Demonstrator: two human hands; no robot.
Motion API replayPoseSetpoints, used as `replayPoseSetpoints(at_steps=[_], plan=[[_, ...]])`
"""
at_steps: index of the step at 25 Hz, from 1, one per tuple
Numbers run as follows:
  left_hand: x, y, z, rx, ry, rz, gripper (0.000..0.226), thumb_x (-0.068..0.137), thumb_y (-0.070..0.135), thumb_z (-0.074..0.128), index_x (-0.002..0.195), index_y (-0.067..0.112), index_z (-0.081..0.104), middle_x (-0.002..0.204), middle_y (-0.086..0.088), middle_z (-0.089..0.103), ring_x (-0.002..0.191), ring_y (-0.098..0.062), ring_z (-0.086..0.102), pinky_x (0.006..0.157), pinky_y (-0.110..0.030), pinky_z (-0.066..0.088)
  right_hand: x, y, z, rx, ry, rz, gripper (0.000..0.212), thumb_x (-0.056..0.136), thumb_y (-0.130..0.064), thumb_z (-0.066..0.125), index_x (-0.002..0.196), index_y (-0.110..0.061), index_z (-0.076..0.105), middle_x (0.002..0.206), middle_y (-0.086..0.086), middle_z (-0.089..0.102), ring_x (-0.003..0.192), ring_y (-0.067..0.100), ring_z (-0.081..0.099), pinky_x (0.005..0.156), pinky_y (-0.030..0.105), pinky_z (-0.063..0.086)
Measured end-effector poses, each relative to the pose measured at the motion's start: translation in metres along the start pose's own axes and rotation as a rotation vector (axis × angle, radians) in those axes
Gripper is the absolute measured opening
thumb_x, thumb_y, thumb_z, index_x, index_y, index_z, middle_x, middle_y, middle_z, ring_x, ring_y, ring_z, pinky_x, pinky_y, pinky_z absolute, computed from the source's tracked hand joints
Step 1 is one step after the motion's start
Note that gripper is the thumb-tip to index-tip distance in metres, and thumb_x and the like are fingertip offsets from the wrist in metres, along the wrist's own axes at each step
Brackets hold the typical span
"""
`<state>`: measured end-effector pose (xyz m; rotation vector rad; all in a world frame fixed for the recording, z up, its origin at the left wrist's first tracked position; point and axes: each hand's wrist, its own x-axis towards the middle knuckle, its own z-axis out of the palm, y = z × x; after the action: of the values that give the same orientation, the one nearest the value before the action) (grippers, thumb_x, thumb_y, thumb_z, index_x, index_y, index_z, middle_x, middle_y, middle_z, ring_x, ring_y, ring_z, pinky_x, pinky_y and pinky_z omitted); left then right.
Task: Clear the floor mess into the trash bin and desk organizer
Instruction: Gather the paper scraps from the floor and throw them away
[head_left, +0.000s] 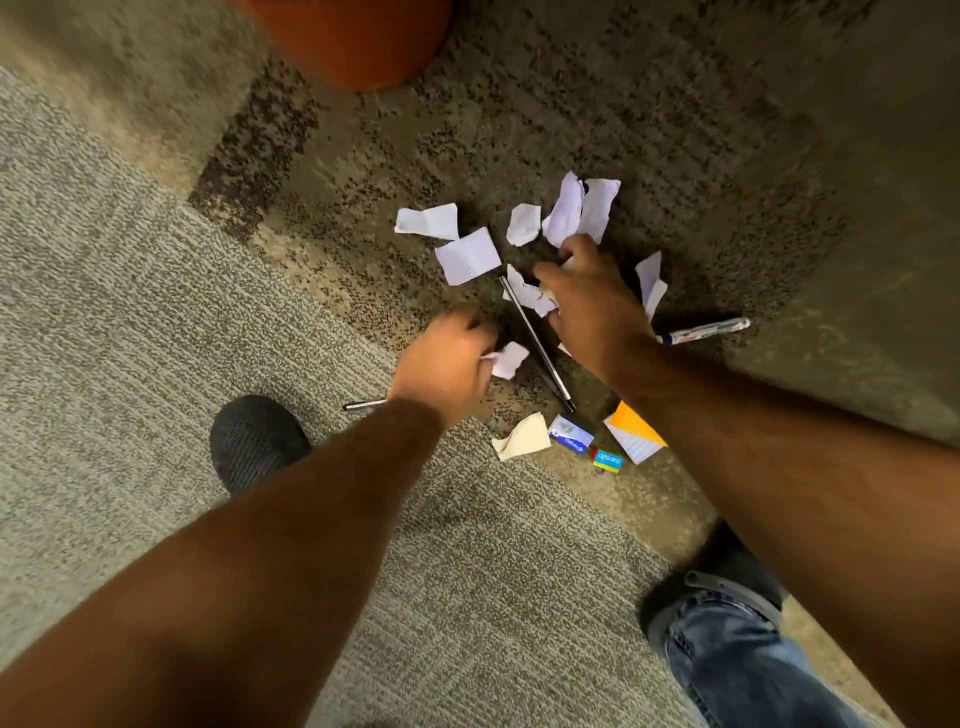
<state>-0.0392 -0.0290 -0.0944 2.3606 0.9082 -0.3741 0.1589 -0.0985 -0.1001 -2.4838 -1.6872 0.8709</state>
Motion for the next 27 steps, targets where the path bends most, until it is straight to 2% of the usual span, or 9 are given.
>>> replayPoseSetpoints(at_steps=[5, 8, 10, 14, 17, 19, 22, 24, 27], plan=[[0.035, -0.015, -0.030, 0.047, 0.161, -0.120, 0.016, 0.087, 0.021, 0.076, 0.099, 0.009, 0.076, 0.141, -0.011, 0.056, 0.128, -0.034, 0.050, 0.098, -0.049, 0.054, 0.005, 0.010, -0.004, 0.232, 0.100, -0.025, 0.001, 0.085, 0.004, 0.062, 0.085, 0.005, 0.063, 0.116, 0.024, 0.056, 0.091, 0.039, 0.062, 0.077, 0.035, 0.045], [0.055, -0.015, -0.039, 0.097, 0.056, -0.134, 0.019, 0.087, 0.010, 0.072, 0.103, 0.001, 0.075, 0.147, -0.015, 0.052, 0.134, -0.041, 0.045, 0.098, -0.050, 0.052, 0.008, 0.024, -0.014, 0.565, 0.209, 0.249, 0.018, 0.081, -0.008, 0.073, 0.079, 0.006, 0.062, 0.090, 0.024, 0.061, 0.082, 0.039, 0.064, 0.071, 0.030, 0.043], [0.063, -0.010, -0.042, 0.148, -0.004, -0.173, 0.024, 0.087, 0.004, 0.069, 0.111, 0.002, 0.074, 0.139, -0.015, 0.055, 0.129, -0.040, 0.047, 0.100, -0.049, 0.051, 0.006, 0.035, -0.028, 0.800, 0.299, 0.497, 0.024, 0.075, -0.022, 0.074, 0.085, -0.001, 0.068, 0.085, 0.017, 0.070, 0.078, 0.030, 0.068, 0.068, 0.036, 0.054], [0.067, -0.003, -0.041, 0.176, -0.011, -0.180, 0.027, 0.087, -0.002, 0.063, 0.113, 0.007, 0.061, 0.120, -0.016, 0.066, 0.118, -0.039, 0.054, 0.091, -0.048, 0.053, -0.014, 0.058, -0.043, 1.063, 0.419, 0.644, 0.018, 0.066, -0.017, 0.068, 0.084, -0.022, 0.071, 0.084, -0.009, 0.072, 0.081, 0.013, 0.072, 0.071, 0.033, 0.057], [0.067, -0.002, -0.038, 0.042, -0.010, -0.271, 0.047, 0.089, -0.006, 0.061, 0.131, 0.014, 0.052, 0.117, -0.017, 0.069, 0.118, -0.039, 0.058, 0.087, -0.046, 0.055, -0.033, 0.069, -0.037, 0.960, 0.230, 0.731, 0.037, 0.064, -0.007, 0.061, 0.098, -0.015, 0.074, 0.080, -0.001, 0.064, 0.078, 0.024, 0.067, 0.068, 0.031, 0.053], [0.067, -0.001, -0.038, 0.020, -0.019, -0.287, 0.049, 0.090, -0.002, 0.062, 0.135, 0.015, 0.053, 0.121, -0.018, 0.066, 0.118, -0.039, 0.059, 0.089, -0.048, 0.056, -0.048, 0.067, -0.026, 0.819, 0.046, 0.591, 0.022, 0.064, -0.010, 0.058, 0.080, -0.006, 0.071, 0.069, 0.002, 0.053, 0.067, 0.023, 0.058, 0.059, 0.030, 0.045], [0.066, -0.002, -0.040, 0.064, 0.023, -0.242, 0.030, 0.087, 0.003, 0.068, 0.114, 0.016, 0.067, 0.124, -0.011, 0.061, 0.118, -0.036, 0.056, 0.088, -0.047, 0.055, -0.067, 0.058, -0.013, 0.700, -0.005, 0.374, 0.013, 0.067, -0.016, 0.053, 0.060, -0.008, 0.060, 0.054, 0.002, 0.051, 0.058, 0.023, 0.051, 0.057, 0.033, 0.041], [0.063, -0.001, -0.042, 0.117, 0.025, -0.256, 0.023, 0.085, 0.007, 0.073, 0.104, 0.020, 0.073, 0.125, -0.008, 0.059, 0.121, -0.034, 0.054, 0.094, -0.049, 0.052, -0.066, 0.058, -0.007, 0.574, 0.035, 0.282, 0.017, 0.072, -0.017, 0.052, 0.073, -0.003, 0.061, 0.063, 0.013, 0.060, 0.071, 0.039, 0.060, 0.065, 0.042, 0.050], [0.058, -0.002, -0.042, 0.139, 0.077, -0.211, 0.012, 0.082, 0.016, 0.078, 0.093, 0.020, 0.078, 0.125, -0.006, 0.059, 0.123, -0.035, 0.050, 0.097, -0.053, 0.046, -0.061, 0.052, -0.004, 0.327, 0.014, 0.152, 0.015, 0.075, -0.019, 0.051, 0.088, -0.020, 0.044, 0.063, 0.000, 0.049, 0.074, 0.045, 0.060, 0.059, 0.036, 0.038]])
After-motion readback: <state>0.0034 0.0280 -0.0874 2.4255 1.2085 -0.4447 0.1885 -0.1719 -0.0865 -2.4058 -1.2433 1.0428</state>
